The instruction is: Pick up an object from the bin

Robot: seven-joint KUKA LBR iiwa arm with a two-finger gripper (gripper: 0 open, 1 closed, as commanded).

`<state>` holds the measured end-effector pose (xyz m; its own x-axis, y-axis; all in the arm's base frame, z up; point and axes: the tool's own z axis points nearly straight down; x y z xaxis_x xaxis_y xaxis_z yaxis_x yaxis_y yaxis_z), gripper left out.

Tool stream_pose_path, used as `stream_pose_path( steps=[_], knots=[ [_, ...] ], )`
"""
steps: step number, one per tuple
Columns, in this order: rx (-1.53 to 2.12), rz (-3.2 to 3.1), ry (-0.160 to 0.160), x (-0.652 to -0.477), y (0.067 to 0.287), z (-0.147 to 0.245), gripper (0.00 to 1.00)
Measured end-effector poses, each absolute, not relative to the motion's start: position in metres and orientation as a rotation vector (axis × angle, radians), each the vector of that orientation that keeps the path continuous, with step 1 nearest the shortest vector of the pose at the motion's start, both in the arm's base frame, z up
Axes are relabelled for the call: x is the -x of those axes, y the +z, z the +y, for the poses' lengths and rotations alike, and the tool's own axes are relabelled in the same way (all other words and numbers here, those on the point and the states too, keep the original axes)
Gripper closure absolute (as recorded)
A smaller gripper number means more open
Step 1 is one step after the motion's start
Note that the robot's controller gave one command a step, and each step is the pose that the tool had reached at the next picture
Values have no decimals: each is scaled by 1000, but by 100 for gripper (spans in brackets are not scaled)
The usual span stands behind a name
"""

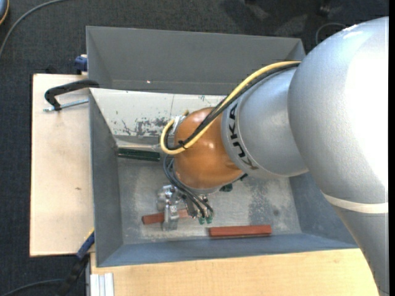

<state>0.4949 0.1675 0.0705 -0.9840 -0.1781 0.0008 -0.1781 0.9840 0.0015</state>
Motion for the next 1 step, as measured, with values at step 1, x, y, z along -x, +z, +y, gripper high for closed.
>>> stream_pose_path(
  steps=[1],
  knots=[
    [-288,-3143,-7,-519,201,178,100]
  ],
)
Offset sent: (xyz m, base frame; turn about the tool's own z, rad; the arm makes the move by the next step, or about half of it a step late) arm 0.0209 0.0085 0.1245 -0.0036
